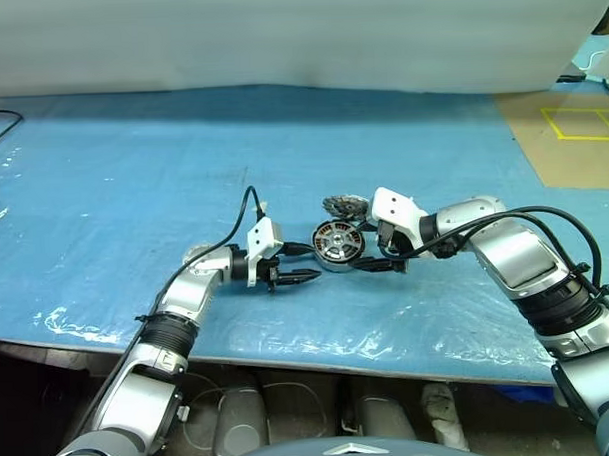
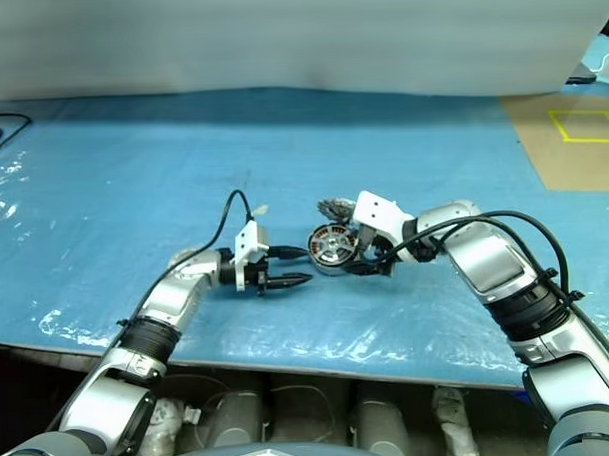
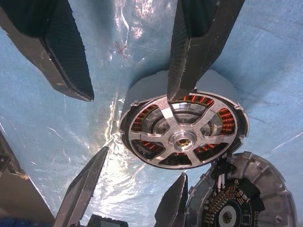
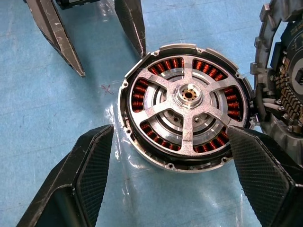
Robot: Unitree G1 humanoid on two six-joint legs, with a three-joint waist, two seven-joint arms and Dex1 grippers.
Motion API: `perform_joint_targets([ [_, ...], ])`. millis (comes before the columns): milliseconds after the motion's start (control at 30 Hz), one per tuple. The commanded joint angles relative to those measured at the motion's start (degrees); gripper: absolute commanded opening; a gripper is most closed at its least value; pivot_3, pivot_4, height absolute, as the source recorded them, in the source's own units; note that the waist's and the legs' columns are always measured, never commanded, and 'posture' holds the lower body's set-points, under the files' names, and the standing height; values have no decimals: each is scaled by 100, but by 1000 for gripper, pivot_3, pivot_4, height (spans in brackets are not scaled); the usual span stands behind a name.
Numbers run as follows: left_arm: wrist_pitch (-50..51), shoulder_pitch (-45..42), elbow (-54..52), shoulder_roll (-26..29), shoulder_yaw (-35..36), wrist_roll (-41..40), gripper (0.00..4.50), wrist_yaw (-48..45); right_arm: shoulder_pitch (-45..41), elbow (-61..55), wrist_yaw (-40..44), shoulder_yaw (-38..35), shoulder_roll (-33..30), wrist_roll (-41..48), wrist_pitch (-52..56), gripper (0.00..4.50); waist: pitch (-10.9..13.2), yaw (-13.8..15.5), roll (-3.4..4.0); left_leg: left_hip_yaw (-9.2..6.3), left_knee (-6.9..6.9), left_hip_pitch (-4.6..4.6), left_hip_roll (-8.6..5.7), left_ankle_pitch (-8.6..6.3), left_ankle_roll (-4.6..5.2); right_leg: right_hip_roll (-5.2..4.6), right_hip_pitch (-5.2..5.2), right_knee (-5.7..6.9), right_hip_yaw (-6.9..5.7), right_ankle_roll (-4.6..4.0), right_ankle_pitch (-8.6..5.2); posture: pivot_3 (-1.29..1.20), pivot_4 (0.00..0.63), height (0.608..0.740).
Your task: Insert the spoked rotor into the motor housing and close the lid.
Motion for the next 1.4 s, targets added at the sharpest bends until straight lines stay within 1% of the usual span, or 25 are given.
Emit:
perform_joint_targets([
  [33, -92, 4, -105, 3, 51, -67, 2591, -7, -196, -416, -77, -531, 196, 395, 141, 4001, 0, 0, 0, 0, 0, -1, 0, 0, 0, 0, 0, 0, 0, 0, 0, 0, 150, 740],
  [100, -86, 16, -119, 6, 51, -70, 2591, -5, -206, -519, -175, -755, 385, 639, 330, 4001, 0, -7, 0, 0, -1, 0, 1, 0, 0, 0, -2, 0, 0, 0, 0, 0, 150, 740],
  [167, -81, 17, -124, 4, 52, -71, 2591, -1, -162, -581, -231, -794, 450, 698, 428, 4001, 0, 4, 0, 0, -1, 0, 1, 0, 0, 0, -2, 1, 0, 0, 0, 0, 150, 740],
  [200, -79, 27, -141, 9, 54, -73, 2591, -1, 2, -740, -273, -799, 487, 771, 492, 4001, 0, 6, 0, 0, -1, -1, 1, 0, 0, 0, -2, 1, 0, 0, 0, 0, 150, 740],
  [233, -77, 35, -154, 13, 54, -75, 2591, -1, 122, -862, -308, -802, 509, 827, 538, 3606, 0, 18, 0, 0, -1, -1, 1, 0, 0, 0, -1, -1, 0, 0, 0, 0, 150, 740],
  [267, -68, 39, -169, 19, 59, -80, 2591, 0, 254, -991, -402, -828, 579, 914, 659, 3388, 0, 27, 0, 0, -1, -2, 1, 0, 0, 0, -1, -1, 0, 0, 0, 0, 150, 740],
  [333, -47, 34, -189, 44, 68, -91, 2591, -14, 443, -1148, -533, -841, 650, 987, 775, 2720, 0, 29, 0, 0, -4, -5, 0, 0, 0, 0, -3, -3, 0, -1, 0, 0, 150, 740],
  [433, -36, 28, -191, 99, 89, -98, 2591, -35, 559, -1218, -818, -1000, 843, 1152, 1053, 1696, 0, 6, 0, 0, -4, -6, 0, 0, 0, 0, -5, -2, 0, -1, 0, 0, 150, 740],
  [500, -43, 18, -174, 129, 98, -101, 2591, -57, 625, -1091, -1009, -1042, 962, 1116, 933, 1010, 0, -5, 0, 0, -2, -3, 1, 0, 0, 0, -5, 0, 0, 1, -1, 0, 150, 740],
  [633, -53, -27, -143, 160, 97, -96, 2591, -83, 848, -699, -1468, -1137, 1216, 948, 650, 1010, 0, 1, 0, 0, -2, 1, 1, 0, -1, 0, -4, -1, 0, 26, -15, 0, 150, 740],
  [767, -59, -42, -127, 176, 98, -106, 2591, -107, 982, -429, -1737, -1106, 1327, 808, 452, 1010, 0, 4, 0, 0, -4, -11, -2, 1, -2, -1, -10, -5, 0, 2, -1, 0, 150, 740],
  [833, -40, -46, -143, 169, 84, -102, 2591, -108, 1024, -116, -1950, -1219, 1517, 759, 183, 1010, 0, -1, 0, 0, -5, -13, 1, 1, -3, 0, -14, -5, 0, 1, -1, 0, 150, 740],
  [900, -23, -40, -171, 168, 72, -103, 2591, -120, 1037, 49, -2000, -1302, 1620, 754, -39, 1010, 0, -6, 0, 1, -5, -14, 1, 1, -3, 0, -18, -3, 0, 1, -1, 0, 150, 740],
  [1000, -14, -29, -196, 174, 69, -100, 2591, -129, 1006, 126, -1916, -1426, 1674, 953, 61, 1010, 0, -4, 0, 1, -5, -16, 0, 1, -3, 0, -19, -3, 0, 2, -1, 0, 150, 740],
  [1100, -16, -19, -209, 203, 76, -94, 2591, -149, 966, 347, -1959, -1278, 1607, 737, 44, 1010, 0, -3, 0, 1, -5, -16, 0, 1, -2, 0, -19, -4, 0, 2, -1, 0, 150, 740],
  [1167, -18, -18, -213, 209, 73, -86, 2591, -144, 951, 713, -2075, -1267, 1651, 655, 173, 1010, 0, -8, 0, 1, -5, -16, 0, 1, -2, 0, -18, -3, 0, 1, -1, 0, 150, 740],
  [1200, -18, -18, -215, 211, 72, -84, 2591, -140, 967, 896, -2099, -1093, 1570, 466, 185, 1010, 0, -9, 0, 1, -5, -15, 0, 1, -2, 0, -18, -2, 0, 1, -1, 0, 150, 740],
  [1233, -14, -17, -221, 211, 73, -84, 2591, -133, 1079, 1003, -2033, -740, 1372, 109, -91, 1010, 0, -7, 0, 1, -4, -11, 0, 1, -2, 0, -15, -2, 0, 1, 0, 0, 150, 740],
  [1300, 3, -2, -257, 216, 79, -95, 2591, -124, 1326, 819, -1794, -411, 1164, -10, -231, 1010, -3, -4, -3, 1, -4, 15, 0, 0, -2, 0, 14, -3, 0, 3, -2, 0, 150, 740],
  [1333, 9, 4, -268, 218, 80, -96, 2591, -120, 1396, 681, -1750, -363, 1136, 26, -213, 1010, -4, 16, -4, 1, -4, 28, 0, -1, -2, -1, 25, -4, 0, 35, -20, 0, 150, 740],
  [1400, 18, 15, -285, 220, 84, -98, 2591, -107, 1421, 534, -1753, -384, 1180, 121, -101, 1010, -6, 36, -8, 0, -5, 43, -1, -1, -1, -5, 44, -8, 0, 43, -25, 0, 150, 740],
])
